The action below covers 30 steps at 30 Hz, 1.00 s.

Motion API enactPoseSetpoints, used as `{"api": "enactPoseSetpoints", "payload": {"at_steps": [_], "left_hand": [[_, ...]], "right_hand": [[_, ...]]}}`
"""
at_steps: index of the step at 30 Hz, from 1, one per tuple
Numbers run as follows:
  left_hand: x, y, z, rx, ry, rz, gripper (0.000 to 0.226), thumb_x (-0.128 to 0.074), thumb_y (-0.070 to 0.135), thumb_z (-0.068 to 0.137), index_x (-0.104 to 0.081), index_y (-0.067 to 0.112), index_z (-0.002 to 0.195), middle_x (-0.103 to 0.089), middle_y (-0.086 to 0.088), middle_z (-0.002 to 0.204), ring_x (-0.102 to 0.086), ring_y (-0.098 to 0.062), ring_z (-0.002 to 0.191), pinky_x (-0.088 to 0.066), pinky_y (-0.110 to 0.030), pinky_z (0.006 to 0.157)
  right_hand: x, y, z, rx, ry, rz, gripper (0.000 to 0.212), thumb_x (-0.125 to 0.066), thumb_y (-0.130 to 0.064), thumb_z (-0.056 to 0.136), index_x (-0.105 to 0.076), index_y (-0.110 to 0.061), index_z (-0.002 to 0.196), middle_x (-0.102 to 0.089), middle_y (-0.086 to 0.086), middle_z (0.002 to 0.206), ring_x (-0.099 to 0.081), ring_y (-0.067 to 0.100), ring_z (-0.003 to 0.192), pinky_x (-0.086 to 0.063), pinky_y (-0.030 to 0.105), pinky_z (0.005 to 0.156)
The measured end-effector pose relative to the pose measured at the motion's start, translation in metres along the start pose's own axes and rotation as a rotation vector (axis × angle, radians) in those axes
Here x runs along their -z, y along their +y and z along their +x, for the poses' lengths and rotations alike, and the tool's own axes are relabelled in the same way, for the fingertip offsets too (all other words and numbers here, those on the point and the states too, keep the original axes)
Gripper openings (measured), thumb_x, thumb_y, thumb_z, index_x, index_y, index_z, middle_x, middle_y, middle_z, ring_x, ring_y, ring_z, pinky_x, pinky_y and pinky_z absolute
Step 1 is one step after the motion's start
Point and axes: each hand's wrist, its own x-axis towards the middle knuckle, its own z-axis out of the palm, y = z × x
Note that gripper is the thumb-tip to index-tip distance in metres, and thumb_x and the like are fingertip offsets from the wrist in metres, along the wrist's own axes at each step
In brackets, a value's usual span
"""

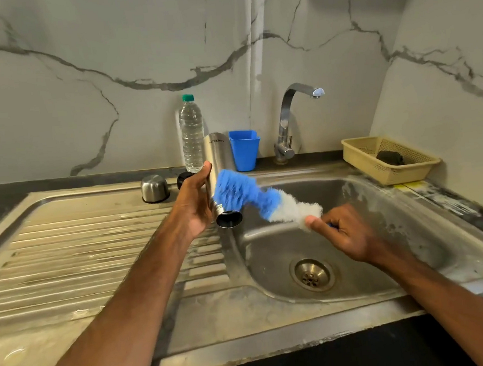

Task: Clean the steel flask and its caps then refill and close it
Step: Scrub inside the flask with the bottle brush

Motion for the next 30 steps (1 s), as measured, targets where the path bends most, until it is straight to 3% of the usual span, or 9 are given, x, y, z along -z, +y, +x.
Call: {"api": "enactPoseSetpoints", "payload": {"at_steps": [3,7,10,13,17,20,24,27,30], "left_hand": [[-0.0004,-0.0008,0.0,-0.018,0.014,0.0,0.059,-0.069,0.041,0.092,-0.058,0.004,0.136,-0.072,-0.016,0.12,-0.073,-0.03,0.096,-0.061,-0.04,0.076],[0.0018,0.0007,0.0002,0.001,0.014,0.031,0.045,-0.065,0.043,0.095,-0.062,0.004,0.117,-0.077,-0.011,0.091,-0.075,-0.027,0.08,-0.061,-0.04,0.072],[0.003,0.0007,0.001,-0.014,0.022,-0.033,0.053,-0.068,0.038,0.094,-0.057,0.003,0.131,-0.076,-0.014,0.102,-0.075,-0.029,0.085,-0.063,-0.04,0.072],[0.0026,0.0008,-0.0004,-0.019,0.01,-0.032,0.054,-0.068,0.038,0.092,-0.057,0.003,0.131,-0.076,-0.015,0.103,-0.075,-0.03,0.086,-0.063,-0.04,0.069],[0.002,-0.001,0.0009,-0.025,0.023,-0.018,0.058,-0.069,0.038,0.091,-0.055,0.003,0.135,-0.076,-0.014,0.102,-0.074,-0.029,0.086,-0.062,-0.042,0.079],[0.0003,-0.0011,0.0004,-0.011,0.009,0.005,0.05,-0.066,0.039,0.093,-0.059,0.003,0.126,-0.076,-0.012,0.096,-0.075,-0.027,0.082,-0.063,-0.038,0.071],[0.0025,-0.0023,0.0026,-0.021,0.012,-0.009,0.06,-0.07,0.039,0.091,-0.055,0.002,0.135,-0.073,-0.017,0.115,-0.073,-0.032,0.097,-0.061,-0.044,0.085],[0.0008,-0.0026,0.0008,0.012,-0.011,0.013,0.045,-0.065,0.04,0.095,-0.062,0.002,0.118,-0.075,-0.012,0.095,-0.074,-0.027,0.082,-0.062,-0.036,0.067],[0.0,-0.0042,0.0012,-0.001,0.001,0.007,0.058,-0.068,0.039,0.093,-0.056,0.001,0.135,-0.073,-0.016,0.114,-0.074,-0.03,0.092,-0.063,-0.04,0.074]], "right_hand": [[0.0003,-0.0014,0.0022,-0.06,0.055,-0.002,0.072,-0.041,-0.064,0.095,-0.034,-0.015,0.043,-0.025,-0.009,0.041,-0.026,0.01,0.037,-0.02,0.019,0.045],[-0.0007,0.0006,-0.0002,-0.006,-0.005,-0.022,0.077,-0.041,-0.065,0.096,-0.038,-0.008,0.045,-0.027,-0.006,0.042,-0.026,0.009,0.037,-0.02,0.02,0.044],[0.0027,-0.0005,0.0011,-0.07,0.058,-0.023,0.08,-0.038,-0.07,0.093,-0.041,-0.007,0.044,-0.03,-0.006,0.04,-0.029,0.01,0.036,-0.024,0.019,0.042],[0.0003,-0.0008,-0.0003,-0.02,0.02,-0.04,0.071,-0.043,-0.06,0.095,-0.038,-0.011,0.043,-0.026,-0.009,0.04,-0.027,0.01,0.036,-0.023,0.017,0.043],[0.0021,-0.003,0.0023,-0.064,0.072,-0.052,0.075,-0.042,-0.061,0.095,-0.039,-0.006,0.044,-0.027,-0.008,0.04,-0.028,0.011,0.035,-0.023,0.017,0.042],[0.0011,-0.0038,0.0007,-0.001,0.023,-0.058,0.07,-0.043,-0.058,0.096,-0.037,-0.012,0.044,-0.027,-0.009,0.041,-0.027,0.01,0.036,-0.021,0.017,0.043],[0.0034,-0.0031,0.0023,-0.061,0.067,-0.059,0.072,-0.041,-0.06,0.095,-0.04,-0.01,0.043,-0.029,-0.006,0.04,-0.03,0.01,0.036,-0.024,0.017,0.042],[0.003,-0.0043,0.0001,0.01,0.009,-0.066,0.071,-0.044,-0.057,0.096,-0.038,-0.008,0.044,-0.026,-0.007,0.041,-0.028,0.011,0.036,-0.021,0.016,0.043],[0.0043,-0.0052,0.0016,-0.037,0.054,-0.052,0.073,-0.041,-0.061,0.095,-0.04,-0.008,0.044,-0.027,-0.007,0.04,-0.029,0.012,0.036,-0.023,0.017,0.042]]}}
